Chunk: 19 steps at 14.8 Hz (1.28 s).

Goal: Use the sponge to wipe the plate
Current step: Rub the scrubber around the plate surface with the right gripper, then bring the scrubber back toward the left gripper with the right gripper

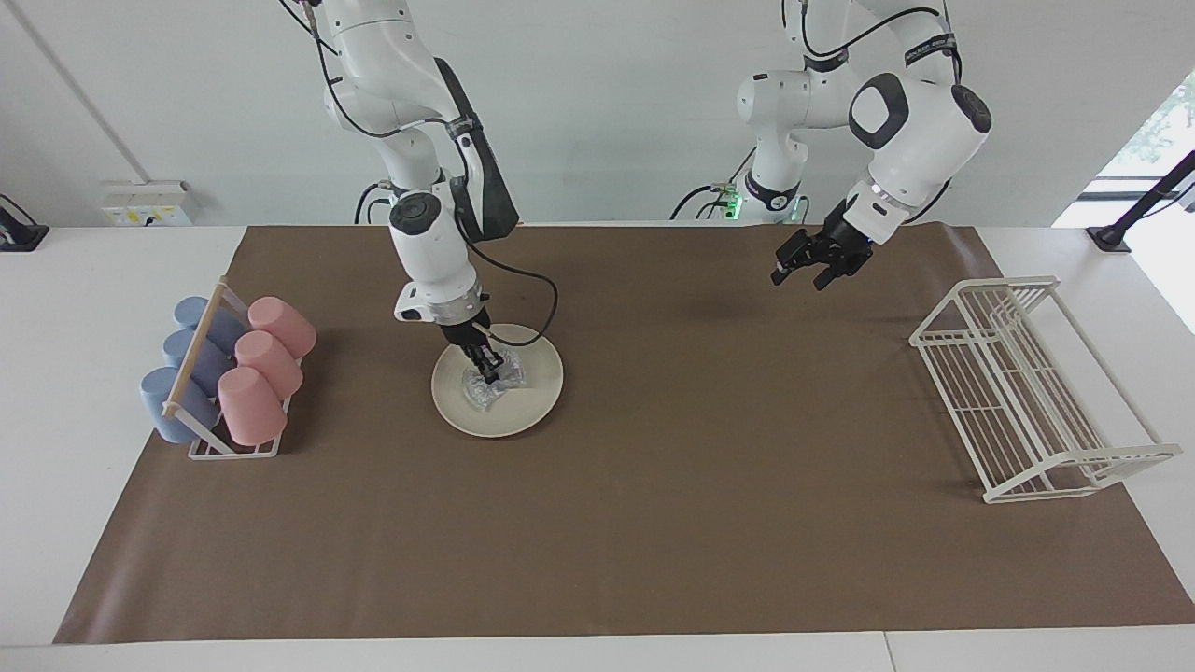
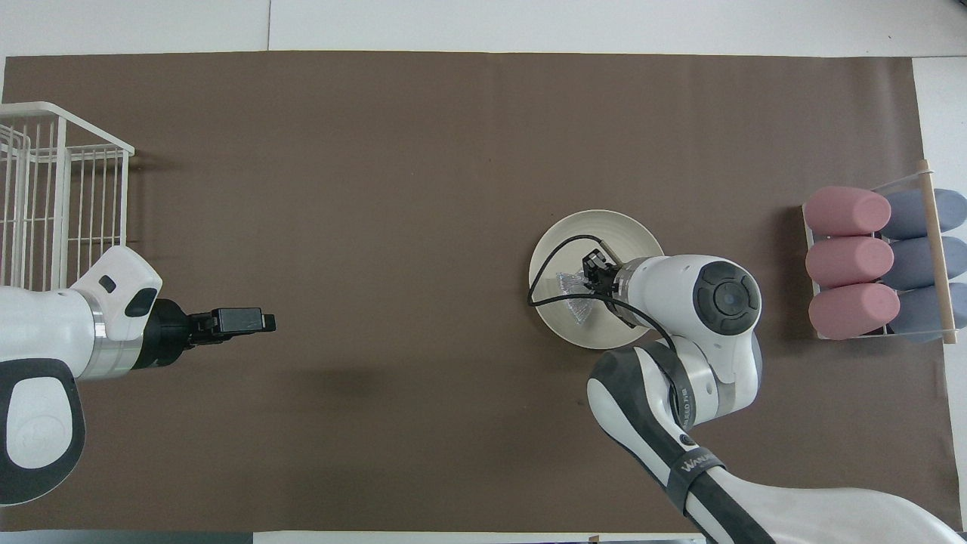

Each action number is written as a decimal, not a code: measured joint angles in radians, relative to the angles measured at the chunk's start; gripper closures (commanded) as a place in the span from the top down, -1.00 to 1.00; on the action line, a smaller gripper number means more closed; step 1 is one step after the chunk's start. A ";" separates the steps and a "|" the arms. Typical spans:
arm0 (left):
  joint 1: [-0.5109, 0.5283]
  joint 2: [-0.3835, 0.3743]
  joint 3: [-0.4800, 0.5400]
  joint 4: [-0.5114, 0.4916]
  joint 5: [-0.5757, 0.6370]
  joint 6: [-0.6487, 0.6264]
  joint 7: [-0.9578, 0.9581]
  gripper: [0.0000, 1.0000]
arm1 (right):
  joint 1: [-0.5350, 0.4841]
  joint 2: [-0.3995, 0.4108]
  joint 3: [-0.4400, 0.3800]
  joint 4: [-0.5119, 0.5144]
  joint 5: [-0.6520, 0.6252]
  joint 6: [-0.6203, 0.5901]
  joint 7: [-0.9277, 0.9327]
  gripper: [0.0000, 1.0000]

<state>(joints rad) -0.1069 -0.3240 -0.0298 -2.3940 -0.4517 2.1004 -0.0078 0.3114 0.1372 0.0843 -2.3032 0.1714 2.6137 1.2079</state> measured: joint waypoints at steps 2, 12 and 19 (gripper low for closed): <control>0.000 0.000 -0.001 0.000 0.000 0.001 0.000 1.00 | 0.045 0.000 0.001 0.000 0.000 0.000 0.082 -1.00; 0.000 0.002 -0.002 0.000 0.000 0.008 -0.002 1.00 | 0.104 -0.013 0.003 0.220 0.000 -0.287 0.252 -1.00; 0.000 0.017 0.004 0.055 -0.311 -0.015 -0.011 1.00 | 0.174 -0.059 0.004 0.506 -0.027 -0.648 0.437 -1.00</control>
<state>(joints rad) -0.1067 -0.3067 -0.0254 -2.3390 -0.7623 2.0859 -0.0188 0.4851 0.0779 0.0882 -1.7972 0.1442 1.9659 1.6446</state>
